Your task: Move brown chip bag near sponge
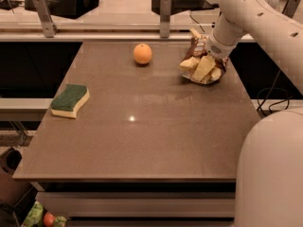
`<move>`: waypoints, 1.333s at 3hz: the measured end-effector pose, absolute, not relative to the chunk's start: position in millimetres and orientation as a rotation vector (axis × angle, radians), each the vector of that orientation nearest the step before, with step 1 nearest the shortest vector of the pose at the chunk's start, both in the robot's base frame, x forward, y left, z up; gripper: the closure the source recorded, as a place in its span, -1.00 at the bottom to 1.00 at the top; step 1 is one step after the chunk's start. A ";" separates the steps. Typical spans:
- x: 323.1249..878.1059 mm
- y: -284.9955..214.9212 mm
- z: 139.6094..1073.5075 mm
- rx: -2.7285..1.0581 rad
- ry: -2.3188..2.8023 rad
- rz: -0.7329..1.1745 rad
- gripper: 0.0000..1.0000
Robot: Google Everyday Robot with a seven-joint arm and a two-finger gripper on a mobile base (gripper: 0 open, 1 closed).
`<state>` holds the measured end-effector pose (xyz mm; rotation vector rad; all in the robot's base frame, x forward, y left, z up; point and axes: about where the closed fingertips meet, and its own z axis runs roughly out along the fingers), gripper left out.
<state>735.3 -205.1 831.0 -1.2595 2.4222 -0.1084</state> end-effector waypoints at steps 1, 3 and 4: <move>735.3 -205.1 830.9 -1.260 2.422 -0.108 1.00; 735.2 -204.9 830.7 -1.259 2.419 -0.093 1.00; 724.4 -215.3 849.8 -1.234 2.414 -0.133 1.00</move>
Offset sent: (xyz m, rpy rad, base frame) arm -0.0001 -0.0020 0.0043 0.0489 -0.0023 0.0109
